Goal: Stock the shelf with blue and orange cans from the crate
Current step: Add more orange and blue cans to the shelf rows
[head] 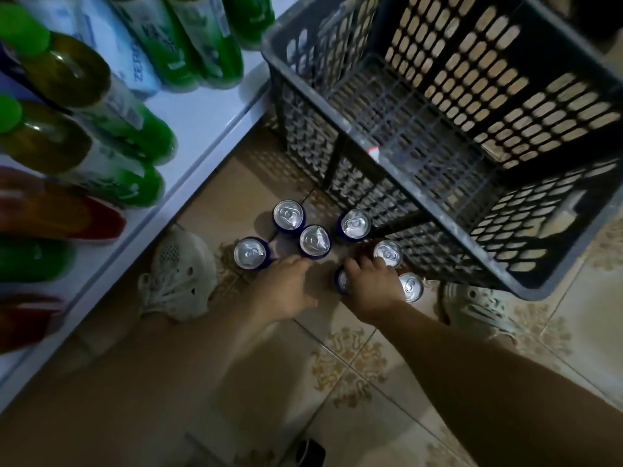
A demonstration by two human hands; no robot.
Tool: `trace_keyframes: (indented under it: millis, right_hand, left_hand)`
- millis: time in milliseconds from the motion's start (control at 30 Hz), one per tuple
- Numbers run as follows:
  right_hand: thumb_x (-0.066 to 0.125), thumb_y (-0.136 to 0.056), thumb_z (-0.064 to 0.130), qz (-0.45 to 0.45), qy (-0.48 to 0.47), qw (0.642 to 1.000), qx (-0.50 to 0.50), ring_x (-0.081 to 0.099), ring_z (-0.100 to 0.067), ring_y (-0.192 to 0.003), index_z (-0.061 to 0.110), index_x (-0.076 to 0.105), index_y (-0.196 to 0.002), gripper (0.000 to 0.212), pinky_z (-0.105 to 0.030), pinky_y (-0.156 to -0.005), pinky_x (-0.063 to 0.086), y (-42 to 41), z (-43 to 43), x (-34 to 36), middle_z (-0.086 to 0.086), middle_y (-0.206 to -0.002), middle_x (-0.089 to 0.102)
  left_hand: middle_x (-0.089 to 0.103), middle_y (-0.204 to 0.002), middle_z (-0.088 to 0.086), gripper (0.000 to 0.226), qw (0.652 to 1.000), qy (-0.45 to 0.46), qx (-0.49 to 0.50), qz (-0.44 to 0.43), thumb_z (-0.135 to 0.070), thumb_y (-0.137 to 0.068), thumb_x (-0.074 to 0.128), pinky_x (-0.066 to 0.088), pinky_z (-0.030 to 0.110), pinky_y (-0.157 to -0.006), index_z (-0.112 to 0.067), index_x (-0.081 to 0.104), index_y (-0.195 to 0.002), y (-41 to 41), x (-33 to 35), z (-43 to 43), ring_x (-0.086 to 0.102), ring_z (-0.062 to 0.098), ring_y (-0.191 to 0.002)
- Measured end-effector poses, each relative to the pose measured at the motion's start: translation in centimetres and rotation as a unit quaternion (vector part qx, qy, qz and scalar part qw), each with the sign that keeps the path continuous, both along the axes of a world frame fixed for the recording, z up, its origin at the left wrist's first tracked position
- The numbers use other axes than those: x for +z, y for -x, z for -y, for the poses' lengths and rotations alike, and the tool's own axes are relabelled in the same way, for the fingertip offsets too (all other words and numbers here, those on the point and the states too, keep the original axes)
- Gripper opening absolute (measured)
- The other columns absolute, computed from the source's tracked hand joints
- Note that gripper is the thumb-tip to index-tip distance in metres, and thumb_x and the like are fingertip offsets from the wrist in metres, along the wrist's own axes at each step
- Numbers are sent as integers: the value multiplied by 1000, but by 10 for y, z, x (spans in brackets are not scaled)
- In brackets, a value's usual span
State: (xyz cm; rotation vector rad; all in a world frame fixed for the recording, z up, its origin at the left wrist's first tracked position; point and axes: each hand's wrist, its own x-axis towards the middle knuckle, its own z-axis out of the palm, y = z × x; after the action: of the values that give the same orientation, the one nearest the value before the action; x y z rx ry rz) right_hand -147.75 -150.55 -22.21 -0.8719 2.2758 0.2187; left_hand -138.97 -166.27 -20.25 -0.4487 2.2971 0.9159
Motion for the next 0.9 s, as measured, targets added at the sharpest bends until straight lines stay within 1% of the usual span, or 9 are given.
trace_keyframes:
  millis: [167,267,333,400,467,533,600,767,900]
  right_hand:
    - [73,-79,36,104,183,956,-202,53,-29,-114,25,44,-140,68,-30,-89,42,-9,2,62,-9,-128,48]
    - [79,-73,34,97,266,923,-261,51,-17,-113,29,47,-137,73,-24,-89,39,-18,10,126,0,-125,46]
    - [80,-70,32,86,317,902,-280,51,-15,-116,30,46,-138,76,-30,-94,44,-27,18,171,3,-128,45]
    - [78,-71,31,79,364,883,-285,52,-16,-117,32,41,-139,77,-36,-95,48,-37,27,217,4,-132,48]
    - [75,-73,30,86,422,854,-292,54,-16,-115,35,37,-140,77,-35,-89,51,-50,37,268,4,-132,51]
    - [74,-77,23,83,487,818,-293,56,-10,-109,34,38,-139,73,-22,-83,48,-67,47,321,10,-126,53]
    - [72,-80,17,85,546,784,-283,55,1,-98,35,40,-135,66,-11,-79,45,-82,60,368,23,-112,52]
    - [69,-78,21,127,669,689,-247,59,-5,-99,32,44,-129,58,-21,-77,51,-139,100,481,14,-109,55]
    - [72,-80,34,145,689,689,-171,58,-12,-106,25,41,-137,66,-20,-78,50,-199,134,547,5,-120,55]
  left_hand:
    - [52,-128,6,65,995,-87,50,2,-19,-76,75,43,34,-97,-14,47,-134,4,48,1,51,23,-117]
    - [56,-122,0,70,988,-121,91,-38,-18,-70,78,46,29,-94,-17,47,-133,-5,95,6,55,17,-110]
    - [57,-110,-3,65,978,-149,127,-71,-10,-71,79,44,17,-79,-13,49,-129,-14,134,11,56,13,-101]
    - [59,-104,-4,62,964,-179,166,-101,-4,-73,77,45,19,-70,-17,49,-126,-25,178,17,57,14,-95]
    - [62,-114,-5,69,953,-187,193,-138,-12,-71,82,50,24,-83,-20,47,-129,-42,224,25,60,12,-102]
    - [61,-121,-4,75,941,-196,206,-186,-14,-70,84,50,27,-93,-18,45,-134,-62,276,35,59,9,-110]
    - [61,-119,-6,68,931,-194,213,-224,-10,-73,81,50,19,-89,-17,46,-131,-78,318,45,59,4,-108]
    - [62,-113,-11,72,892,-151,263,-335,-16,-68,85,51,19,-85,-25,46,-128,-148,441,63,61,6,-104]
    - [64,-101,-12,58,834,-90,323,-437,-7,-68,82,49,10,-72,-25,49,-112,-215,511,71,61,-4,-85]
